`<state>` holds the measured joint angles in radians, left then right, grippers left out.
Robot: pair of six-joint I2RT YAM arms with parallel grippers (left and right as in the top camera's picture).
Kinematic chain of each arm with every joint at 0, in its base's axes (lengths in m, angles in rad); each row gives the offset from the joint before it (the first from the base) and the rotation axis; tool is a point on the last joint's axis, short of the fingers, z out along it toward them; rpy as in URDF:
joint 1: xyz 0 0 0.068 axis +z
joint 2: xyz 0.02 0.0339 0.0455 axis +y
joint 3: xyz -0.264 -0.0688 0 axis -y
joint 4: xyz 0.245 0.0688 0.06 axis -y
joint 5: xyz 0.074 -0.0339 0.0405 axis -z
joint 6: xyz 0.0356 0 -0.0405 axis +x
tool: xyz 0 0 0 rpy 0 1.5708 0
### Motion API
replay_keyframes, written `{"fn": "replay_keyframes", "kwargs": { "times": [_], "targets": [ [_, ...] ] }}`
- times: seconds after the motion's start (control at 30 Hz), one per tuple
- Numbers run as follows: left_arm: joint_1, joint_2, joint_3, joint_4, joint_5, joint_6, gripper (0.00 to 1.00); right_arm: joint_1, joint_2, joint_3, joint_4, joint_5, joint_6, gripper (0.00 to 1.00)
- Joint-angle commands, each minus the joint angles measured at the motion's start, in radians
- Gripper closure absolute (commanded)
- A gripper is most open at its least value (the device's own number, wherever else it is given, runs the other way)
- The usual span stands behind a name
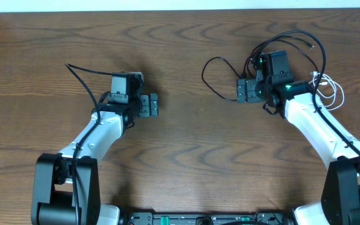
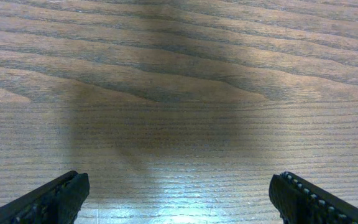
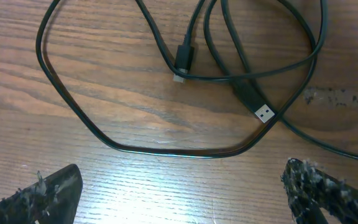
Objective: Untangle cables
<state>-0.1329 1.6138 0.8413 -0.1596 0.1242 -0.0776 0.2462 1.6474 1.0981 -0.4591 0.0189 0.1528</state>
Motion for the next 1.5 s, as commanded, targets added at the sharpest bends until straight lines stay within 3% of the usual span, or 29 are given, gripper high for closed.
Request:
{"fn": "replay_keyframes", "kwargs": {
  "times": [0.0, 0.27, 0.5, 0.73, 1.13, 1.47],
  "targets": [
    [0.0, 0.0, -0.006, -0.005, -0.013, 0.006, 0.02, -0.003, 0.013, -0.002, -0.002, 0.009, 0.007, 0.01],
    [0.0, 0.0, -0.006, -0.005, -0.013, 0.006, 0.02, 0.006, -0.008, -0.003, -0.013, 0.022, 0.004, 0.01],
    [0.0, 0.0, -0.006, -0.005, -0.013, 0.006, 0.02, 0.038, -0.129, -0.003, -0.037, 0.039, 0.003, 0.01],
    [0.0, 0.0, -0.006, -0.004, -0.013, 0.006, 0.02, 0.084, -0.292, -0.045, 0.045, 0.055, -0.131, 0.01],
    [0.0, 0.0, -0.006, -0.005, -0.013, 0.006, 0.02, 0.055, -0.707, -0.506, 0.641, -0.093, -0.303, 0.01],
    [0.0, 0.0, -0.006, -0.005, -0.013, 0.006, 0.02, 0.026, -1.033, -0.793, 0.701, -0.099, -0.391, 0.01]
  ]
}}
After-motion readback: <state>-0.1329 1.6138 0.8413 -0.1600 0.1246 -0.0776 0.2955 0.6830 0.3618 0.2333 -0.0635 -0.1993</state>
